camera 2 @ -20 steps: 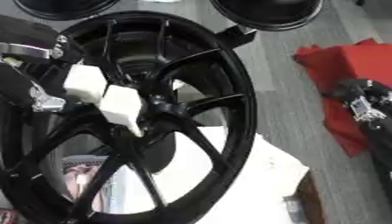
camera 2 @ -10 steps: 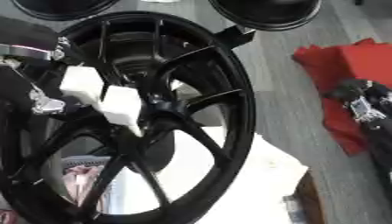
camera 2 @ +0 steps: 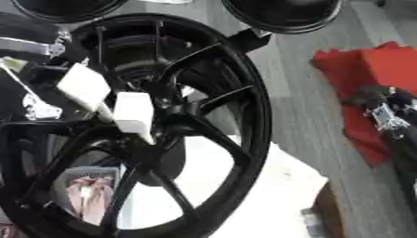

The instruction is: Pull the pin out of the wheel hub.

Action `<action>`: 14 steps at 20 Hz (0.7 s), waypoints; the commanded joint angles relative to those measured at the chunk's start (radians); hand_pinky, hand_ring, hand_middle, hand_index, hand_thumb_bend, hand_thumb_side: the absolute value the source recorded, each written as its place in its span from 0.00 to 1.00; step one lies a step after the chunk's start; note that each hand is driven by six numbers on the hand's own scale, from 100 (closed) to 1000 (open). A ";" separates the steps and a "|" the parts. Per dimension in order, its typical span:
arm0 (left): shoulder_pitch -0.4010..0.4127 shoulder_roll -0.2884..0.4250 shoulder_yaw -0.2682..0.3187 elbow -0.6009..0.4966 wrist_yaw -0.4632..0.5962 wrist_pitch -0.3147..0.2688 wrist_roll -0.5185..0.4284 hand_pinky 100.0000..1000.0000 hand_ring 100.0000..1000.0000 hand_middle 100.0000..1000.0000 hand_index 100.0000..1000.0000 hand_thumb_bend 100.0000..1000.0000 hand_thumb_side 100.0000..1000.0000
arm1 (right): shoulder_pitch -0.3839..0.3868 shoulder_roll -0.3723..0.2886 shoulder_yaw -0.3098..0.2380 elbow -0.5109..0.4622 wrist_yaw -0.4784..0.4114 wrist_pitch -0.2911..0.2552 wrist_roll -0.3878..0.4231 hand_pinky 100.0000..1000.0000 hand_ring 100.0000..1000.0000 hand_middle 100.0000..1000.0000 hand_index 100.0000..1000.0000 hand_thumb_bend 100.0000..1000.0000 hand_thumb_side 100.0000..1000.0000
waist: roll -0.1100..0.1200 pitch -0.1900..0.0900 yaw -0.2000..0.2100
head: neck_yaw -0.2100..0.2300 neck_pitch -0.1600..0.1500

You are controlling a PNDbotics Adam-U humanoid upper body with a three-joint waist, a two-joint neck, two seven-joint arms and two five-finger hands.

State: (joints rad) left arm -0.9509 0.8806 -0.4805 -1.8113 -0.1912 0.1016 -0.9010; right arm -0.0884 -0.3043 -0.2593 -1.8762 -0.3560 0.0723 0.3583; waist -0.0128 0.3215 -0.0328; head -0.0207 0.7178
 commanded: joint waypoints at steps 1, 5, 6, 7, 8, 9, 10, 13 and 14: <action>-0.016 0.028 0.045 -0.034 0.046 0.046 0.017 0.72 0.49 0.41 0.42 0.00 0.17 | -0.006 -0.014 -0.011 -0.009 -0.002 0.000 -0.004 0.99 0.69 0.48 0.61 0.00 0.25 | 0.000 -0.021 0.001 | -0.003 -0.015; -0.012 0.029 0.085 -0.055 0.092 0.079 0.050 0.72 0.46 0.40 0.41 0.00 0.18 | -0.005 -0.013 -0.012 -0.009 -0.002 0.000 -0.005 0.99 0.69 0.48 0.61 0.00 0.25 | -0.003 -0.022 0.002 | -0.005 -0.019; -0.012 0.027 0.102 -0.062 0.108 0.084 0.061 0.72 0.46 0.40 0.41 0.00 0.18 | -0.004 -0.013 -0.012 -0.010 -0.003 -0.001 -0.006 0.99 0.69 0.48 0.61 0.00 0.25 | -0.004 -0.023 0.003 | -0.006 -0.019; -0.013 0.026 0.122 -0.069 0.126 0.088 0.074 0.72 0.45 0.40 0.41 0.00 0.19 | -0.003 -0.013 -0.013 -0.011 -0.003 -0.002 -0.006 0.99 0.69 0.48 0.61 0.00 0.25 | -0.004 -0.023 0.004 | -0.007 -0.019; -0.015 0.026 0.142 -0.074 0.145 0.093 0.087 0.72 0.44 0.39 0.41 0.00 0.20 | -0.002 -0.013 -0.014 -0.011 -0.004 -0.003 -0.007 0.99 0.69 0.48 0.61 0.00 0.25 | -0.005 -0.024 0.005 | -0.008 -0.019; -0.017 0.028 0.163 -0.079 0.164 0.098 0.101 0.72 0.44 0.39 0.41 0.00 0.20 | -0.002 -0.013 -0.014 -0.011 -0.004 -0.004 -0.008 0.99 0.69 0.48 0.61 0.00 0.25 | -0.006 -0.024 0.008 | -0.009 -0.018; -0.019 0.031 0.185 -0.082 0.184 0.102 0.115 0.72 0.43 0.39 0.41 0.00 0.20 | -0.001 -0.013 -0.015 -0.011 -0.004 -0.004 -0.009 0.99 0.69 0.48 0.61 0.00 0.25 | -0.006 -0.025 0.010 | -0.010 -0.017; -0.010 0.057 0.250 -0.088 0.235 0.111 0.159 0.72 0.42 0.39 0.41 0.00 0.22 | 0.003 -0.016 -0.019 -0.012 -0.005 -0.007 -0.013 0.98 0.69 0.48 0.61 0.00 0.25 | -0.008 -0.028 0.020 | -0.016 -0.012; -0.001 0.072 0.272 -0.089 0.251 0.113 0.176 0.72 0.42 0.39 0.41 0.00 0.23 | 0.004 -0.017 -0.020 -0.013 -0.005 -0.008 -0.014 0.98 0.69 0.48 0.61 0.00 0.25 | -0.009 -0.029 0.024 | -0.018 -0.009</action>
State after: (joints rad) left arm -0.9407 0.9090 -0.2505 -1.8868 0.0366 0.2119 -0.7462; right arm -0.0828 -0.3040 -0.2667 -1.8762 -0.3566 0.0655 0.3489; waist -0.0214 0.3202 -0.0077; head -0.0334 0.7104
